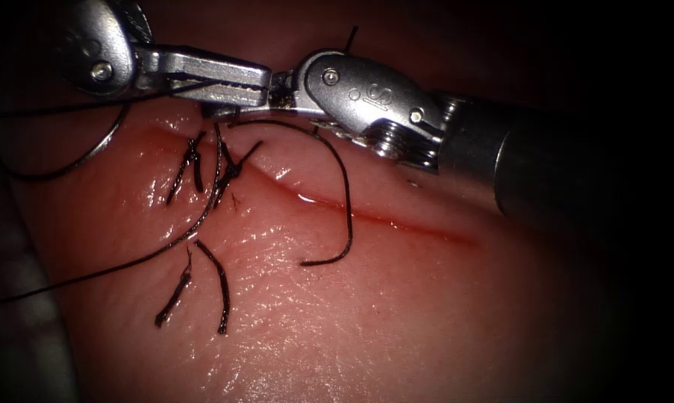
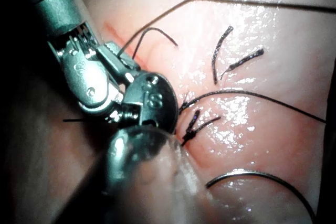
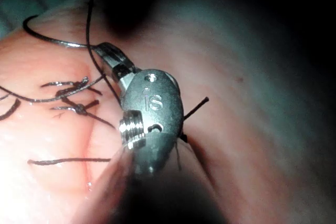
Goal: Wound Closure
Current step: Wrap the suture twice counter-clockwise around the right gripper
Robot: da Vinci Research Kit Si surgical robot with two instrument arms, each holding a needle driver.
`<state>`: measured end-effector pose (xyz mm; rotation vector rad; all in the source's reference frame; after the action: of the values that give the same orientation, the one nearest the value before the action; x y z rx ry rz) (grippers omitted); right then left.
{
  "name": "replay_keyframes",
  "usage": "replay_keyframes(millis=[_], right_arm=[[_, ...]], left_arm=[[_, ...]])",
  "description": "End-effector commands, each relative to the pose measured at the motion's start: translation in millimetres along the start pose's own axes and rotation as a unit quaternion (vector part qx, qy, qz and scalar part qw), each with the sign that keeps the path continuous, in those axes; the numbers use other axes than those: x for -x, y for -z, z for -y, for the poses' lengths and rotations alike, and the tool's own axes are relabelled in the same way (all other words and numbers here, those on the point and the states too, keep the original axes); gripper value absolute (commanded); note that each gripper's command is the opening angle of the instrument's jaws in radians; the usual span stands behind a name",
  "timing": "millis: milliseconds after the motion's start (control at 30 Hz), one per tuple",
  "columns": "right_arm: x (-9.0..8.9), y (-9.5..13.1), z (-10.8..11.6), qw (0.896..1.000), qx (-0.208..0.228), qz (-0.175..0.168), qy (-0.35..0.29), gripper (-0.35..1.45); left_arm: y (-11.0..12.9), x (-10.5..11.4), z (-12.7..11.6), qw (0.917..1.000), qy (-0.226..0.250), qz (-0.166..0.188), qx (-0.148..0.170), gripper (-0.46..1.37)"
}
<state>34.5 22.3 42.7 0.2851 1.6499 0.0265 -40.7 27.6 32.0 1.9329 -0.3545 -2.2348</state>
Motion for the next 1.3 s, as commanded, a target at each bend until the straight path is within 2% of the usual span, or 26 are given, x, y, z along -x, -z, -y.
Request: replay_keyframes(millis=[33,267,467,700,867,933,1000,1100,1133,1233,1300], right_arm=[[0.0,-0.2,0.0,1.000,-0.003,-0.003,0.001,-0.35],[-0.4,-0.8,0.6,1.000,-0.023,-0.020,0.008,-0.35],[-1.3,-1.0,1.3,0.998,-0.042,-0.044,0.005,-0.35],[-2.2,-1.0,2.2,0.995,-0.058,-0.085,-0.002,-0.35],[-2.5,0.1,2.7,0.991,-0.048,-0.127,-0.010,-0.34],[-2.6,0.6,2.9,0.989,-0.039,-0.145,-0.013,-0.21],[-2.7,1.1,3.0,0.986,-0.030,-0.161,-0.016,0.01],[-3.0,1.6,3.2,0.980,-0.010,-0.194,-0.035,0.73],[-3.0,1.6,3.2,0.980,-0.008,-0.197,-0.035,0.80],[-3.3,1.3,3.6,0.978,0.003,-0.206,-0.038,1.19],[-3.6,1.0,3.8,0.978,0.003,-0.206,-0.038,1.26]], left_arm=[[-0.2,0.0,0.1,1.0000,0.001,-0.003,0.001,-0.35],[-0.3,0.4,1.2,0.9999,0.005,-0.013,0.002,-0.35],[0.0,2.1,2.0,0.9996,0.005,-0.026,-0.004,-0.35],[0.2,4.2,2.2,0.9994,0.002,-0.034,-0.004,-0.35],[0.5,5.9,1.5,0.9996,-0.002,-0.026,-0.011,-0.35],[0.6,6.5,0.8,0.9996,0.000,-0.025,-0.012,-0.35],[0.7,7.0,0.2,0.9996,0.000,-0.026,-0.013,-0.35],[0.5,7.7,-1.1,0.9995,0.005,-0.025,-0.016,-0.35],[0.5,7.8,-1.2,0.9995,0.004,-0.025,-0.017,-0.35],[0.2,8.4,-2.2,0.9995,0.008,-0.024,-0.019,-0.35],[0.1,8.6,-2.5,0.9995,0.009,-0.024,-0.020,-0.35]])
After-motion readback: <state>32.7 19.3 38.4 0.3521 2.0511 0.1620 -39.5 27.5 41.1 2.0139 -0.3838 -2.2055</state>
